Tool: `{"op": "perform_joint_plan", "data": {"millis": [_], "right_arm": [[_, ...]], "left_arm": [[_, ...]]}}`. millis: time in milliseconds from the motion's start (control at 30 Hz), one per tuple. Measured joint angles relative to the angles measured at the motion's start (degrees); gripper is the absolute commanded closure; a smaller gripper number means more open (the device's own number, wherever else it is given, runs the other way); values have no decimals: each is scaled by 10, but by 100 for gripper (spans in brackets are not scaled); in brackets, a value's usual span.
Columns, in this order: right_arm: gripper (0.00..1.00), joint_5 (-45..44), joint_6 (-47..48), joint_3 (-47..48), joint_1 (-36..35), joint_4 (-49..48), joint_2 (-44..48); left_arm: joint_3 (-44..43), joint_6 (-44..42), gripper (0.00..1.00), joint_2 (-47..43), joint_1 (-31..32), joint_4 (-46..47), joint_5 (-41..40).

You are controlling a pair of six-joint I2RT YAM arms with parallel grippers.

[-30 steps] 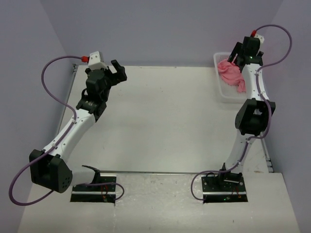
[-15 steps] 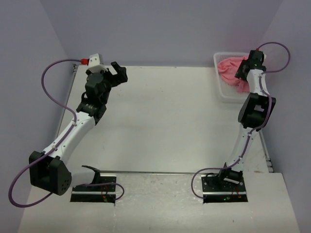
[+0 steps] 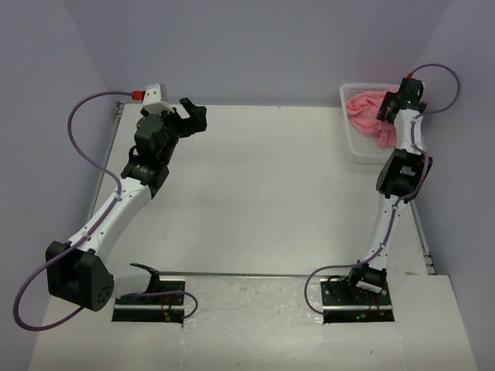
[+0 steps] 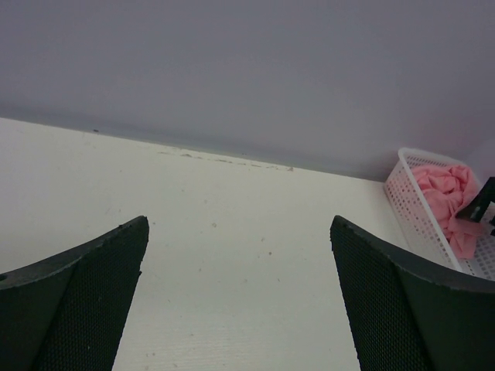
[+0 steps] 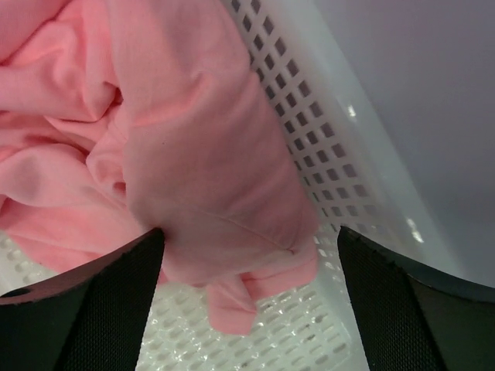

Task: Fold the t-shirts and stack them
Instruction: Grab crumpled tshirt from bin with the right arm

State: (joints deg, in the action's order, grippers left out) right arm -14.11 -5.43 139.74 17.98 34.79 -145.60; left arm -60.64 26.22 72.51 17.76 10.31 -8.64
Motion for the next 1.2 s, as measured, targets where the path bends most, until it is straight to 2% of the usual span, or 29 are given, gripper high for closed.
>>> {"op": "perform_joint_plan", "data": {"millis": [167,233,267,300,400,500,567,1000,1200], "right_arm": [[7,6,14,27,-9,18,-33],[15,9,19,27,-11,20,-37],[23,12,21,28,-12,20,-37],[40,13,22,28,-12,20,-37],[72,16,29,31,-12,21,-38],[92,16,27,35,-12,22,-38],[100,15,25,36,-11,22,-39],[100,-4,-2,37,-23,31,-31],[100,-16,-6,35,-70,37,49]], "left_arm": [[-3,0,0,0,0,2,17],[-5,0,0,0,0,2,24],[-7,0,0,0,0,2,27],[-8,0,0,0,0,2,29],[-9,0,0,0,0,2,32],[-9,-1,0,0,0,2,35],[-9,-1,0,0,0,2,38],[31,7,0,0,0,29,38],[33,33,1,25,0,23,6]]}}
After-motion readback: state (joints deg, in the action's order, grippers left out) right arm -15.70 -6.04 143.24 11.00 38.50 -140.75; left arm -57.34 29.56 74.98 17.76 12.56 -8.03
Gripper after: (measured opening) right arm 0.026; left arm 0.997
